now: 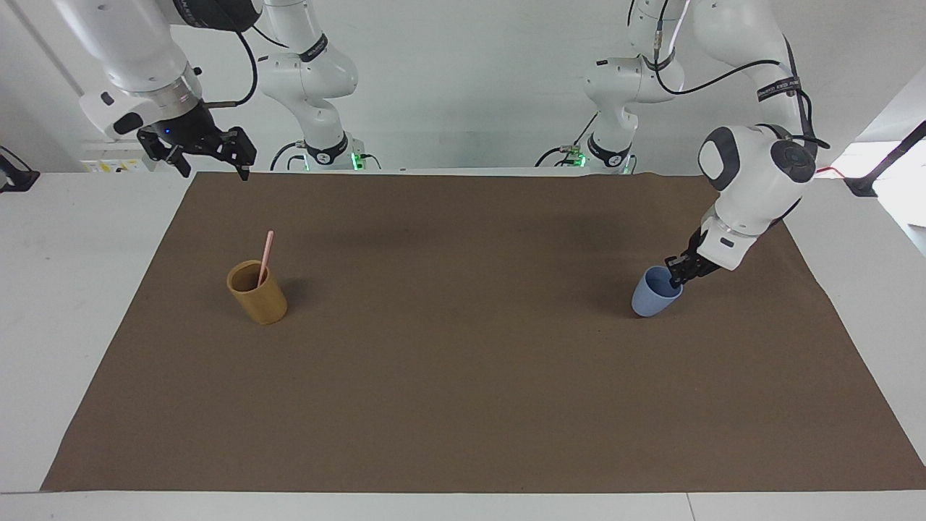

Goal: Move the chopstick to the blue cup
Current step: 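Slide the blue cup toward the table center while the right gripper reaches the tan cup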

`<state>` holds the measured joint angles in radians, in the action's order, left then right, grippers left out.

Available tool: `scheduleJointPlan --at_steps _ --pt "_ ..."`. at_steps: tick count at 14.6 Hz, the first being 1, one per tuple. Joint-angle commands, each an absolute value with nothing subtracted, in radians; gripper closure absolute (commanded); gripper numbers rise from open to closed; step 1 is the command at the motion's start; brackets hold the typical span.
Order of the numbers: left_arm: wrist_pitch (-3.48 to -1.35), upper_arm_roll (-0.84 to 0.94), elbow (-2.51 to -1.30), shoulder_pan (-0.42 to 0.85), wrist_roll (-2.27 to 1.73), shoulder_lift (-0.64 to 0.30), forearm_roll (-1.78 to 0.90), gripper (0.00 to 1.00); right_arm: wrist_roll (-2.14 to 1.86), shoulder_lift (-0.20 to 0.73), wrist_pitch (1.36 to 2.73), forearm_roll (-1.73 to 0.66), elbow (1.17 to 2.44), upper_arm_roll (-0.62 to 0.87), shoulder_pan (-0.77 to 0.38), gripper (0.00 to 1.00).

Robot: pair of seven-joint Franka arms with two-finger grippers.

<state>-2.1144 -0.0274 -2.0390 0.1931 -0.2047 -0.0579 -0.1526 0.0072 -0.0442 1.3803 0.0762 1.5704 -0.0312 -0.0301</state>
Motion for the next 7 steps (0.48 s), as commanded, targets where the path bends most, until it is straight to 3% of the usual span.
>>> scheduleJointPlan --at_steps 1,3,7 --pt "-2.020 -0.037 -1.899 0.384 -0.453 -0.116 -0.167 1.00 -0.005 -0.078 1.498 -0.001 1.681 -0.031 -0.022 0.01" --pt "-2.035 -0.035 -1.894 0.484 -0.541 -0.133 -0.156 1.00 -0.003 -0.058 1.586 -0.046 1.735 -0.032 -0.017 0.00" --pt "-2.042 -0.035 -1.748 0.699 -0.834 -0.311 -0.091 1.00 -0.040 -0.005 1.762 -0.052 1.874 -0.032 -0.017 0.02"
